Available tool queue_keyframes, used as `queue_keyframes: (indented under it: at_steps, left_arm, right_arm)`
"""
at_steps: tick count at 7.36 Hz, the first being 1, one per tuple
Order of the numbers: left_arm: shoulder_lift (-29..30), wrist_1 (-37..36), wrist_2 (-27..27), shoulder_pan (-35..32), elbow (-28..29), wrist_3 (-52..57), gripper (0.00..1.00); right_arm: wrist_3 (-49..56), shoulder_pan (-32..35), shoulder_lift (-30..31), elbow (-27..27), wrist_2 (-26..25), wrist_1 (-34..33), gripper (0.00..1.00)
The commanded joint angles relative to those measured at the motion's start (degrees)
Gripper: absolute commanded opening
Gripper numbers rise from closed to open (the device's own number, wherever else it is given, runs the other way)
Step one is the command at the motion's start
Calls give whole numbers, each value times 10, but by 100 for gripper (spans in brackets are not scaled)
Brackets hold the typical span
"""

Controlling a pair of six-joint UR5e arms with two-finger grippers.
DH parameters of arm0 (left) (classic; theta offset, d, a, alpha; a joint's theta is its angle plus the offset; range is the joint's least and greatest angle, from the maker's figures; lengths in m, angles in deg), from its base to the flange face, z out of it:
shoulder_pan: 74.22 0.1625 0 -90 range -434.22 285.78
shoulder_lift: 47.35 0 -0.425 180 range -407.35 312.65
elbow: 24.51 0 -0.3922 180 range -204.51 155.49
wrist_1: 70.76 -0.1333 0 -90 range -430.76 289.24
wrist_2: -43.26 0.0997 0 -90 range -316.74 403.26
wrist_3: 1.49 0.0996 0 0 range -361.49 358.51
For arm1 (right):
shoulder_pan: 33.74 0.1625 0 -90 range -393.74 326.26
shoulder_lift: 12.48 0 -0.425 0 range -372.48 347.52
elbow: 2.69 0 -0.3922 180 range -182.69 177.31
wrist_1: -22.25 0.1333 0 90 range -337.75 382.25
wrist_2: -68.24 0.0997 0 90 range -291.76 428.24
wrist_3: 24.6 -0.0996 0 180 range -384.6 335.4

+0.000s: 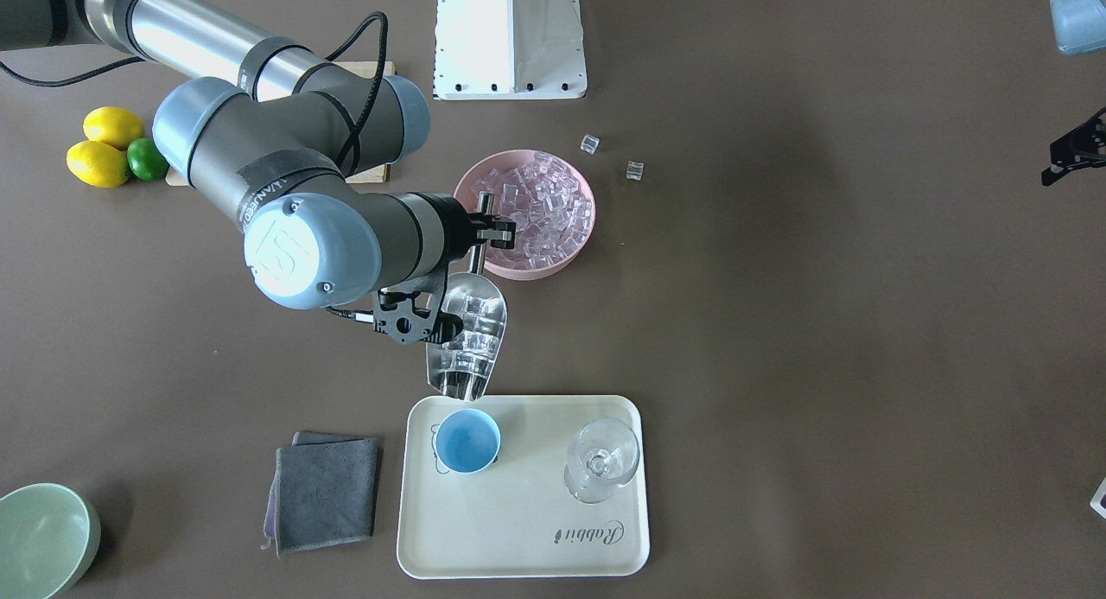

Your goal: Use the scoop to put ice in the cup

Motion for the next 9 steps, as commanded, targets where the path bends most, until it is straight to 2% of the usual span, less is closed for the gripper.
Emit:
queue_keyframes:
  at_steps: [1, 3, 9]
  left_arm:
    - [-2, -20, -28, -25, 11, -1, 98]
    - [4, -20, -31, -55, 46, -1, 98]
    - [-6, -19, -29, -98, 65, 2, 98]
  right_arm:
    - [0, 12, -21, 29, 24, -8, 0]
    - [0, 18, -30, 37, 38, -8, 0]
    - [0, 18, -31, 37, 50, -11, 0]
